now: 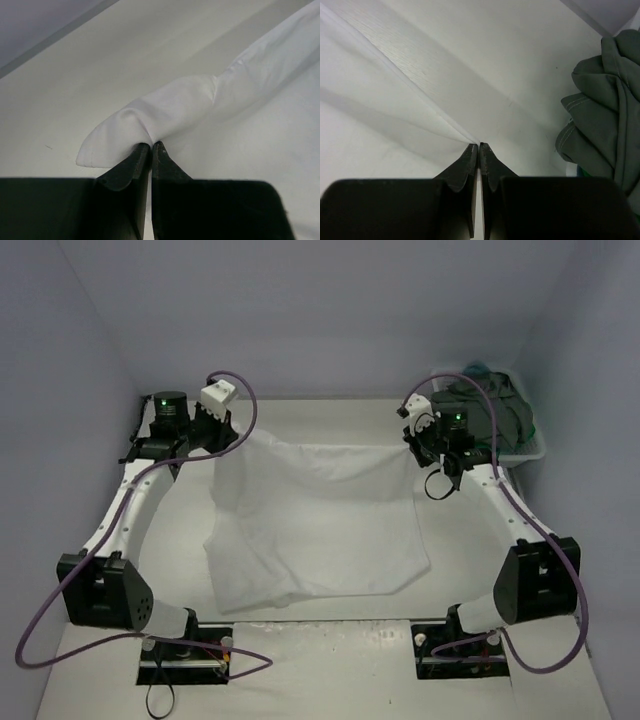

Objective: Fold and stack the t-shirts

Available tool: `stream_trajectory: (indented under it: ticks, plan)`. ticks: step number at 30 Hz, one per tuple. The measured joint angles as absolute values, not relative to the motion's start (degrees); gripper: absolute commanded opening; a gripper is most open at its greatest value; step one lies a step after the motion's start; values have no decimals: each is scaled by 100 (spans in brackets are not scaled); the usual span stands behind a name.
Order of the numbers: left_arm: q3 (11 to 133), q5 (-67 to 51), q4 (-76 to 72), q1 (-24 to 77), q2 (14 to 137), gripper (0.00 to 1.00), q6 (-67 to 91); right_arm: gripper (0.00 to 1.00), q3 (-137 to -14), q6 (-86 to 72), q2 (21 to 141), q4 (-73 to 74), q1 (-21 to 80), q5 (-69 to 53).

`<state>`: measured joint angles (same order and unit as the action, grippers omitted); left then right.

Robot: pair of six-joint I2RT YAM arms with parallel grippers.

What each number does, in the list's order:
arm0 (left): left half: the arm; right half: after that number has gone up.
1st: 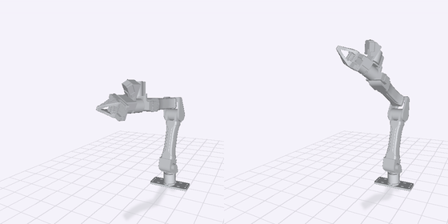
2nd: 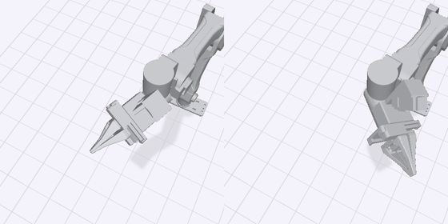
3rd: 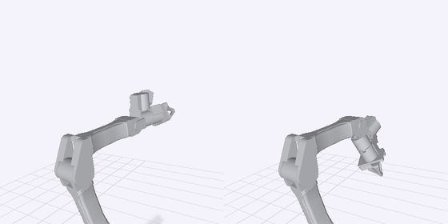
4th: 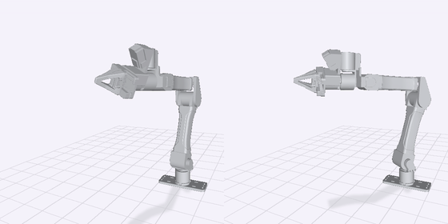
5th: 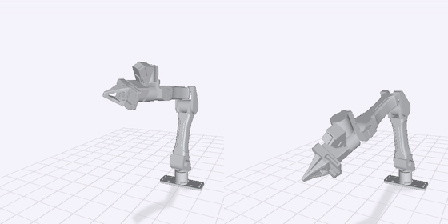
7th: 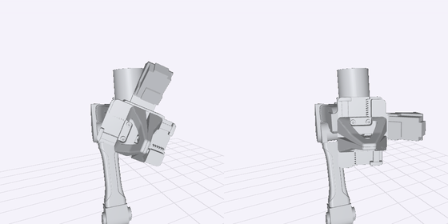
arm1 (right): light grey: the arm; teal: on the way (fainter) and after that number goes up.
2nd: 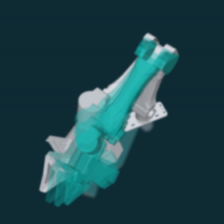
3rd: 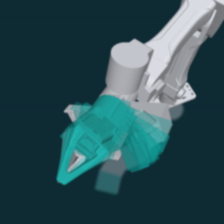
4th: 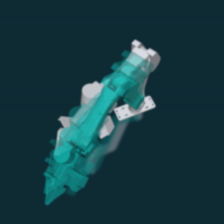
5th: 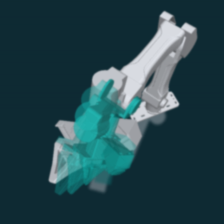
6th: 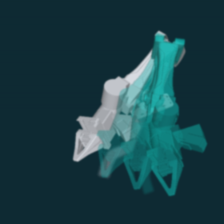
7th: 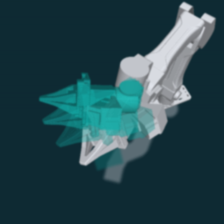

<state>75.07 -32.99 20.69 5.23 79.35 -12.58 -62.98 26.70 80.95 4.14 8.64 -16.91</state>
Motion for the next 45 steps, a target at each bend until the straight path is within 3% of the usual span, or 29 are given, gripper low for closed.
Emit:
stream_trajectory:
  ticks: [15, 28, 33, 34, 37, 40, 42, 45]
  plan:
    - [8643, -2519, 1223, 558, 10895, 0, -1313, 0, -6716, 2709, 9880, -458, 919, -523]
    - [10630, -2311, 1271, 838, 12634, 0, -1332, 0, -7382, 2711, 11034, -648, 1105, 34]
    - [11437, -2086, 1592, 937, 13336, 5, -1332, 0, -7555, 2716, 11319, -644, 1146, 226]
    - [11587, -2003, 1660, 963, 13461, 9, -1332, 0, -7618, 2718, 11382, -648, 1155, 266]
    - [12044, -1726, 2010, 1017, 13808, 47, -1352, 2, -7732, 2718, 11539, -666, 1168, 401]
    - [12311, -1516, 2185, 1059, 14011, 72, -1391, 23, -7817, 2692, 11664, -661, 1168, 585]
    - [12315, -1400, 2283, 1083, 14020, 83, -1411, 33, -7837, 2698, 11699, -663, 1168, 701]
    - [12302, -1258, 2290, 1092, 14011, 83, -1413, 35, -7835, 2694, 11701, -648, 1168, 864]
